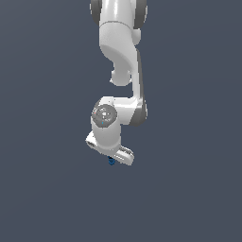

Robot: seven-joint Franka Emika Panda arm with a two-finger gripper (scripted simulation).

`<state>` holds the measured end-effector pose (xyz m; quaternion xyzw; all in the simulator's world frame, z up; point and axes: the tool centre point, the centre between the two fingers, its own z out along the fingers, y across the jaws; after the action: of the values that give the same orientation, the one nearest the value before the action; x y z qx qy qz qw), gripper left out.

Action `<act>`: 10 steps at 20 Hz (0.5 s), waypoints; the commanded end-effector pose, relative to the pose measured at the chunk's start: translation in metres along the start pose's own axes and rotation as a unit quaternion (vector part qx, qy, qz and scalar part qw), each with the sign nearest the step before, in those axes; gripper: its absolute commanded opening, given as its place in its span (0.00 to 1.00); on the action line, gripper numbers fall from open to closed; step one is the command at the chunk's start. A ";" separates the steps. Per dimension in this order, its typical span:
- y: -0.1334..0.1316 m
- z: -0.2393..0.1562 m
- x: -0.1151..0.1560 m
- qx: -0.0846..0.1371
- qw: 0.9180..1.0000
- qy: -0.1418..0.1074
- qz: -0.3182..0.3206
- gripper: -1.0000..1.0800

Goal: Pick up the object and move it to a goal position.

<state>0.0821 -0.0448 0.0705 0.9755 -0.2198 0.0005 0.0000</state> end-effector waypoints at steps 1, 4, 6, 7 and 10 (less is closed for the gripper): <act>0.001 0.015 -0.001 0.000 1.000 -0.001 0.001 0.96; 0.000 0.026 -0.001 0.000 1.000 -0.001 0.001 0.96; 0.000 0.028 0.000 0.000 1.000 -0.001 0.002 0.96; 0.000 0.028 0.000 0.000 1.000 -0.001 0.002 0.96; 0.000 0.028 0.001 0.000 1.000 -0.001 0.002 0.00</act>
<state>0.0821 -0.0452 0.0425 0.9752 -0.2213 -0.0006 0.0001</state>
